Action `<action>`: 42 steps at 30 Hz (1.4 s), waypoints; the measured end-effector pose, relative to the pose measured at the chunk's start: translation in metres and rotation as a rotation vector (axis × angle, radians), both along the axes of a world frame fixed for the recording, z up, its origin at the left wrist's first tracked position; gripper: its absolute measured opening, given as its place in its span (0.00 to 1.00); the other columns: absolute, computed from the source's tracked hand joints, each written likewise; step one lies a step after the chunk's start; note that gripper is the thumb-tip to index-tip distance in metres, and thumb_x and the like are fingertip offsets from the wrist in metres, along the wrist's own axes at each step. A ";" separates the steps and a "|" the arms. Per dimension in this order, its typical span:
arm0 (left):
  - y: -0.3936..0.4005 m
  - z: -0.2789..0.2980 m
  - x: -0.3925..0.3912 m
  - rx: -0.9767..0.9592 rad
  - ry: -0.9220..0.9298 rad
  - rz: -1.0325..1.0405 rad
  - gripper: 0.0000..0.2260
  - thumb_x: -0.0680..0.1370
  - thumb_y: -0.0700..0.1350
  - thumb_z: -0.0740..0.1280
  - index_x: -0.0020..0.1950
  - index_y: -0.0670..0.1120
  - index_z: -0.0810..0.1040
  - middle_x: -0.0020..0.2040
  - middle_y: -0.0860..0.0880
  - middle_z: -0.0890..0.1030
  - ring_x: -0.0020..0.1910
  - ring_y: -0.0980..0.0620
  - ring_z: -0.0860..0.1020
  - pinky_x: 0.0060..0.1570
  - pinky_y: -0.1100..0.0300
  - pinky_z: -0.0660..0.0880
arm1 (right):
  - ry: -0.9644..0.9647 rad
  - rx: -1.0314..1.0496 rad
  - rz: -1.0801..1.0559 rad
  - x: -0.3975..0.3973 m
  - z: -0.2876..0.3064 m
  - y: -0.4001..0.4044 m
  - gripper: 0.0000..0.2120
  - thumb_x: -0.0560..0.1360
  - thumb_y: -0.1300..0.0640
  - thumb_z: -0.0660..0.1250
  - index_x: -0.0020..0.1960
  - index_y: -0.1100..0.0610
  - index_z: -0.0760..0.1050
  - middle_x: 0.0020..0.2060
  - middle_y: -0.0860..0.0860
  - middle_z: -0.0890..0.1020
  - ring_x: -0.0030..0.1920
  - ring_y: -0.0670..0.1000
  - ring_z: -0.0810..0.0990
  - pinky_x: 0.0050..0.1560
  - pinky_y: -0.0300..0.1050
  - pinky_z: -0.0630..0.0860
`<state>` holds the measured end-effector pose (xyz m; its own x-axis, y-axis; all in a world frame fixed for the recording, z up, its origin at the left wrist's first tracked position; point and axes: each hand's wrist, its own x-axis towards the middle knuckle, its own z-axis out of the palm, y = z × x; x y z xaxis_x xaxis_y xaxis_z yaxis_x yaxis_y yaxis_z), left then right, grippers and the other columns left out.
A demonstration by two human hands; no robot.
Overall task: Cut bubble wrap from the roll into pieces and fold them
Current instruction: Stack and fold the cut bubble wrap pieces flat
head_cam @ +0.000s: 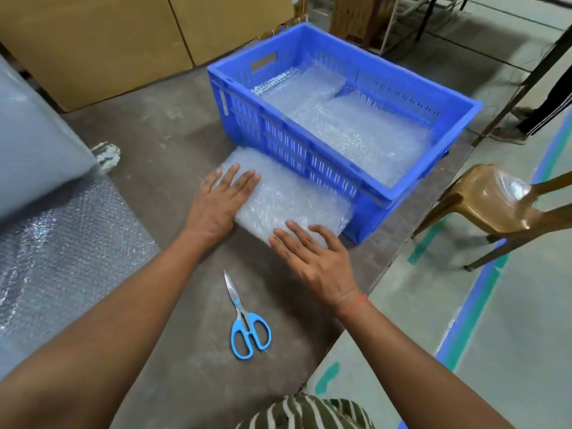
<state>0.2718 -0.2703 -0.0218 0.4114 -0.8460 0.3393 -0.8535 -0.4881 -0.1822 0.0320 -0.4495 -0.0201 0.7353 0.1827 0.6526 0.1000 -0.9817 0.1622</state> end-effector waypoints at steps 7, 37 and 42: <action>-0.009 -0.005 -0.010 0.390 0.518 0.096 0.50 0.73 0.37 0.65 0.88 0.52 0.39 0.89 0.52 0.44 0.87 0.49 0.41 0.86 0.49 0.43 | 0.559 0.245 -0.039 -0.006 -0.023 0.003 0.31 0.76 0.53 0.62 0.78 0.55 0.74 0.76 0.53 0.77 0.78 0.58 0.74 0.74 0.58 0.70; -0.047 -0.006 -0.021 0.193 0.427 0.015 0.38 0.84 0.66 0.41 0.89 0.44 0.46 0.89 0.43 0.51 0.88 0.45 0.45 0.86 0.43 0.44 | 0.597 0.398 -0.385 0.050 -0.024 0.020 0.42 0.84 0.33 0.48 0.88 0.59 0.52 0.87 0.59 0.53 0.87 0.58 0.48 0.85 0.61 0.42; -0.055 -0.014 -0.034 0.249 0.490 0.095 0.41 0.81 0.67 0.36 0.88 0.45 0.42 0.89 0.42 0.45 0.87 0.44 0.42 0.85 0.44 0.42 | 0.677 0.386 -0.384 0.050 -0.032 0.016 0.43 0.84 0.32 0.43 0.88 0.61 0.51 0.87 0.59 0.52 0.87 0.58 0.46 0.85 0.61 0.41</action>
<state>0.2375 -0.3254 -0.0361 0.5489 -0.8278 -0.1163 -0.8219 -0.5598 0.1053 0.0818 -0.4338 -0.0519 0.9532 -0.3019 0.0180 -0.2951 -0.9414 -0.1633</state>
